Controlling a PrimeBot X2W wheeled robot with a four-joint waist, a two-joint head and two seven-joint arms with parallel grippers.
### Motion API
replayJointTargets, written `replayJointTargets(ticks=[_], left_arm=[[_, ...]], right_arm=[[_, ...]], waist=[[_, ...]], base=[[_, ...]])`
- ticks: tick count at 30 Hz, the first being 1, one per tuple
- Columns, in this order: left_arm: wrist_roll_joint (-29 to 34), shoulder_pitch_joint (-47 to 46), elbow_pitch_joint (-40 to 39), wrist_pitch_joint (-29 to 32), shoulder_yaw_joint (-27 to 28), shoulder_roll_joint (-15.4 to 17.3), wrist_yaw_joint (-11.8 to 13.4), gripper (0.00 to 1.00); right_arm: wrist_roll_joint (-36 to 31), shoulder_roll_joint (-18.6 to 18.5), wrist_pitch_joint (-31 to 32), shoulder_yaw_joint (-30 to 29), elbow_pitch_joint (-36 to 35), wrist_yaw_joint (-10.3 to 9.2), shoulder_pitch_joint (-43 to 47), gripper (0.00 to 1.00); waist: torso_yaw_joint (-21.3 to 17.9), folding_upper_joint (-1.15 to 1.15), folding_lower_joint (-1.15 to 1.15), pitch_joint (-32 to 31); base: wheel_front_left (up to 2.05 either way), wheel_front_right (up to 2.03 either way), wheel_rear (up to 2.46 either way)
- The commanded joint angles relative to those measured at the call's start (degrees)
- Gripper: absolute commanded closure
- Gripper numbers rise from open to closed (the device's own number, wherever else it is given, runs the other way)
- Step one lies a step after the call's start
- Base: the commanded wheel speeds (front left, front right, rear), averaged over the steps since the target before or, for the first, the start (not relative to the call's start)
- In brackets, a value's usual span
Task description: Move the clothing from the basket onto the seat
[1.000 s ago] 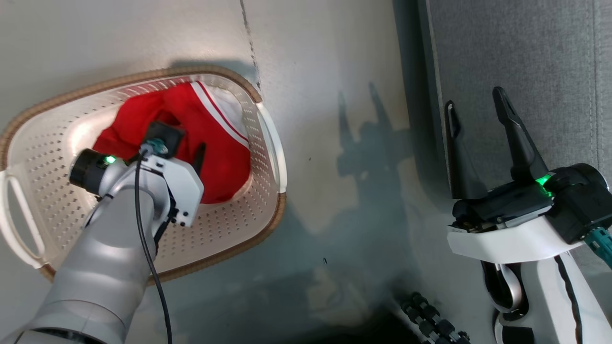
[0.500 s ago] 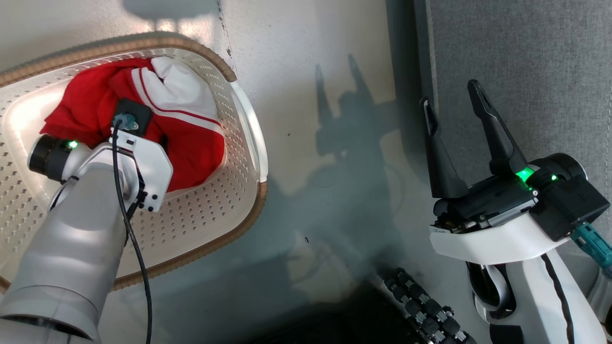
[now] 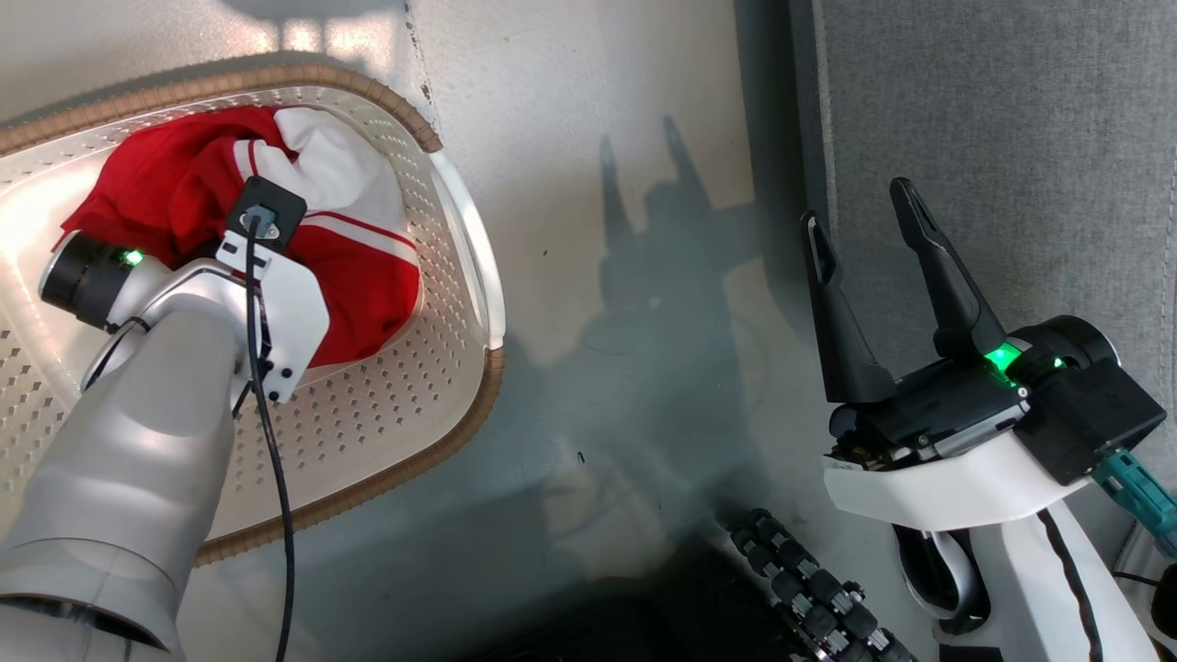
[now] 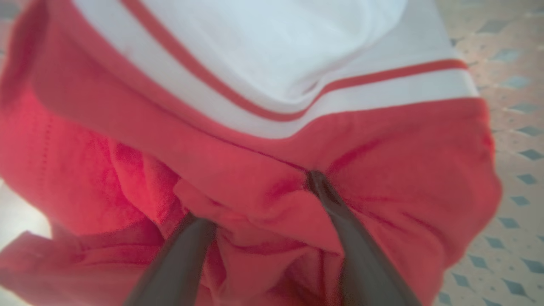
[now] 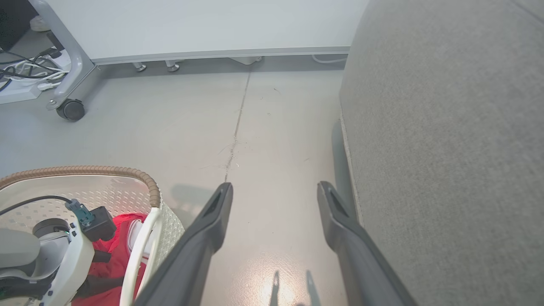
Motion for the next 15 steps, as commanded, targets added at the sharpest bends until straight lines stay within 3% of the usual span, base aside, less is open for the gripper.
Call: replayJointTargets(ticks=[1, 2, 15], left_arm=[[0.4, 0.64, 1.29, 0.71, -0.07, 1.94, 0.2, 0.36], [0.48, 0.8, 1.29, 0.62, -0.27, 2.09, 0.41, 1.0], [-1.3, 2.05, 1.12, 1.55, -0.84, 2.51, -0.75, 1.0]], right_arm=[[0.38, -0.12, -0.26, -0.21, -0.11, -0.01, -0.02, 0.0], [0.53, -0.12, -0.26, -0.34, -0.09, -0.01, -0.02, 0.0], [0.92, -0.11, -0.26, -0.39, 0.68, -0.01, -2.82, 0.0]], waist=[[-0.17, 0.0, 0.0, -0.04], [-0.3, 0.0, 0.0, -0.06], [-1.15, 0.0, 0.0, -1.86]], base=[[0.0, 0.0, 0.0], [0.0, 0.0, 0.0], [0.0, 0.0, 0.0]])
